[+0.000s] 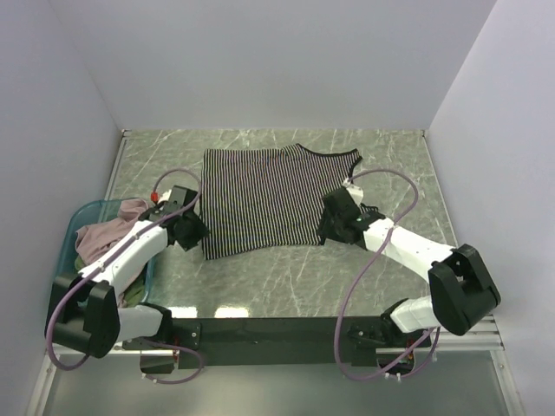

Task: Fold and stack the tank tops
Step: Flatten the tank top out, then fold the tank top

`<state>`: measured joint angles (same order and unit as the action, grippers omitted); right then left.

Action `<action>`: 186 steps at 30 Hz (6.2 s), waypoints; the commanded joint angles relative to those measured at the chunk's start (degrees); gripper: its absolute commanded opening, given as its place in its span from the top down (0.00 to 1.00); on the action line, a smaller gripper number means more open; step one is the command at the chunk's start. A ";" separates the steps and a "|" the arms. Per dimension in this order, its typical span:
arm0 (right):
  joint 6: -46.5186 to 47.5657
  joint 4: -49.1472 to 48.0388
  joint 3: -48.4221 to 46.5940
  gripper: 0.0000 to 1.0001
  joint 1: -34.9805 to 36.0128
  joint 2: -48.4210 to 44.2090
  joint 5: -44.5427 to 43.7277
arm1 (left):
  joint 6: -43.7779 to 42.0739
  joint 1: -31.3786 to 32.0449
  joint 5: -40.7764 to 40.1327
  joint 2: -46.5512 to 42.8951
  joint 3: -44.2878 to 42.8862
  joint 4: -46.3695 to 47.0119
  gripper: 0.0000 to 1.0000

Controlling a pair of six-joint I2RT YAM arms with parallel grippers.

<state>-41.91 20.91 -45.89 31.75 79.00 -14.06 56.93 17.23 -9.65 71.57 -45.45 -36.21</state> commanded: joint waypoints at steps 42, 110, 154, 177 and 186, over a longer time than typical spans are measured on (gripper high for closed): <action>-6.52 -9.92 6.34 0.89 4.20 7.13 -2.11 | 4.25 3.86 -5.03 -1.61 9.07 2.28 0.99; 12.82 5.46 -30.13 1.00 -2.83 25.85 -6.06 | -1.38 -7.04 -0.19 30.82 -27.15 4.13 0.99; 2.36 -1.65 -13.35 0.47 -0.28 17.85 -4.66 | -2.18 5.88 -4.75 22.12 -11.51 11.25 0.72; 2.27 8.01 -25.56 0.45 -16.36 28.05 -5.27 | 11.44 23.10 -2.13 29.33 -12.28 9.14 0.84; 4.73 8.97 -29.52 0.45 -18.21 30.77 -5.45 | 11.29 25.04 4.29 27.75 -10.44 13.35 0.84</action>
<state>-38.48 28.64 -72.47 13.52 108.68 -18.04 68.25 42.00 -10.26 99.04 -57.39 -22.72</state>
